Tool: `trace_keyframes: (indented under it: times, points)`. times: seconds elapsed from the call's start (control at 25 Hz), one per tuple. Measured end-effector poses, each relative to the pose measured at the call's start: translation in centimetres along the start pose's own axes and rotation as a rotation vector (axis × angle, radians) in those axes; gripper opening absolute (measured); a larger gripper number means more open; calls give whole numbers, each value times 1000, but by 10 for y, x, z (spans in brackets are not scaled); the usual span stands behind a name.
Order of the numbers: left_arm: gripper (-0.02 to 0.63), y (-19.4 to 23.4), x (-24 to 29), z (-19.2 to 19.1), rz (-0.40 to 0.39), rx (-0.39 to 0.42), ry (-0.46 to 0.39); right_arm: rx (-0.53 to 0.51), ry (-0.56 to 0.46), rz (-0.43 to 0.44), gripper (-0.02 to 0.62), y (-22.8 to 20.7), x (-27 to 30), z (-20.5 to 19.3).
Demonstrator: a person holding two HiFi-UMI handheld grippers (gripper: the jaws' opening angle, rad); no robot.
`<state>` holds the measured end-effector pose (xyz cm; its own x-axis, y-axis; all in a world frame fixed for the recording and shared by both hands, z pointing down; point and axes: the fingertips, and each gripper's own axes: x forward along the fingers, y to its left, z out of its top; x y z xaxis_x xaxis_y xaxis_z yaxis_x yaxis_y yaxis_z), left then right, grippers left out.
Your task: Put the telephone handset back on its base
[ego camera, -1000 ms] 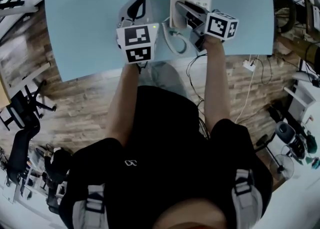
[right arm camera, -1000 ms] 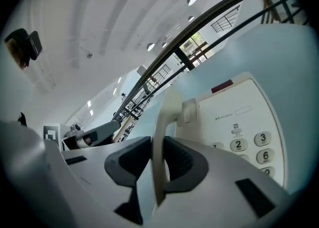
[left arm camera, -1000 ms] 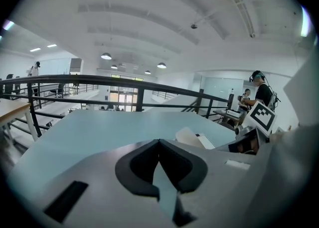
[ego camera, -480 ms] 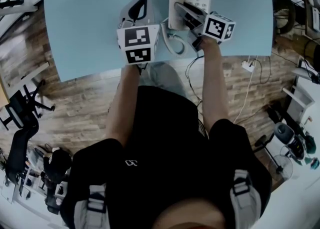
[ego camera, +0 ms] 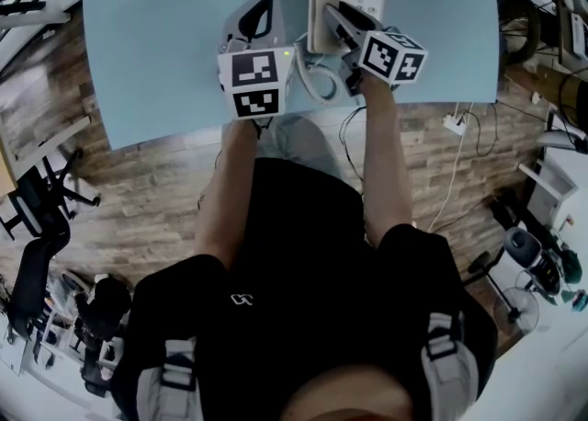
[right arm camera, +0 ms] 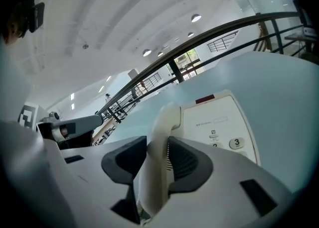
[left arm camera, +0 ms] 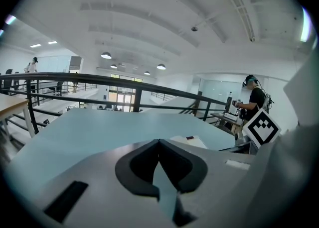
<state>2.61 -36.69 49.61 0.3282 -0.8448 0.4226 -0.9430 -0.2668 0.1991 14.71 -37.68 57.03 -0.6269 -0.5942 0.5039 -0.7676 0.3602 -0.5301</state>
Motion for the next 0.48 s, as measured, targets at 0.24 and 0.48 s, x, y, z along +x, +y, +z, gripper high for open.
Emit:
trace_keyframes:
  times: [0.24,0.48]
  points:
    - [0,-11,-2,3,1,6,-11,247,-93,50,110,-8,-4,0]
    - [0,-24,-11,4,3,22,-21,186,-110,67,126,-11,-11,-2]
